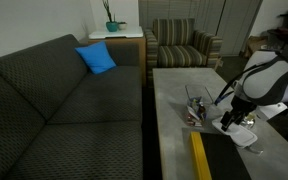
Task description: Place the white lid on the container and push the button
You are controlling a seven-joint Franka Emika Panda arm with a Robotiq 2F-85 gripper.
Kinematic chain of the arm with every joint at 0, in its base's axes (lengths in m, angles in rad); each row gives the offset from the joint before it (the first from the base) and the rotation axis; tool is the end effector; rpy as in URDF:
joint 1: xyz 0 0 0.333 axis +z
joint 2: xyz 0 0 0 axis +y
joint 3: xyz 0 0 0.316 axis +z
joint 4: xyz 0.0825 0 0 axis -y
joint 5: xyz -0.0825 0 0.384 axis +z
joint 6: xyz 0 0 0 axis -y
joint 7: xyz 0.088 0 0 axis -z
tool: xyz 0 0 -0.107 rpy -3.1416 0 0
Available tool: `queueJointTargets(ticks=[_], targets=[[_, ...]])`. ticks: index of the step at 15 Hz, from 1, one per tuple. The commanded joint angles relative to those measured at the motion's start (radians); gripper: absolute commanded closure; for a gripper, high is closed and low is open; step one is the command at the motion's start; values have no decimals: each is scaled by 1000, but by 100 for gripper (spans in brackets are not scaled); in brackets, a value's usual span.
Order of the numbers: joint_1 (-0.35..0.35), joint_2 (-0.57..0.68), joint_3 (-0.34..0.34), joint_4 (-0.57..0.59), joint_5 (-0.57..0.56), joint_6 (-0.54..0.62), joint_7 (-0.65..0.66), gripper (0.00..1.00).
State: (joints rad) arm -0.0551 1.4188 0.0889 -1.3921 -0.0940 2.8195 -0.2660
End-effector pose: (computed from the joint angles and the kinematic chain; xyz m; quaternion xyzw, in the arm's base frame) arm 0.6180 0.0207 -0.1408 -0.9874 -0.1558 -0.0109 0.0275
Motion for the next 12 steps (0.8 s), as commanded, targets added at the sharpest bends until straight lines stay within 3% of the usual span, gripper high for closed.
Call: queueJointTargets(ticks=[1,6,11,12], targets=[[6,-9,-16,-16,-12,-14,10,4],[41,-36,-63,-35,-17,-47,45,29],[51,-61,-71,-56,-15,-79,49,71],[51,-76,-70,-75,0,-82,42,71]])
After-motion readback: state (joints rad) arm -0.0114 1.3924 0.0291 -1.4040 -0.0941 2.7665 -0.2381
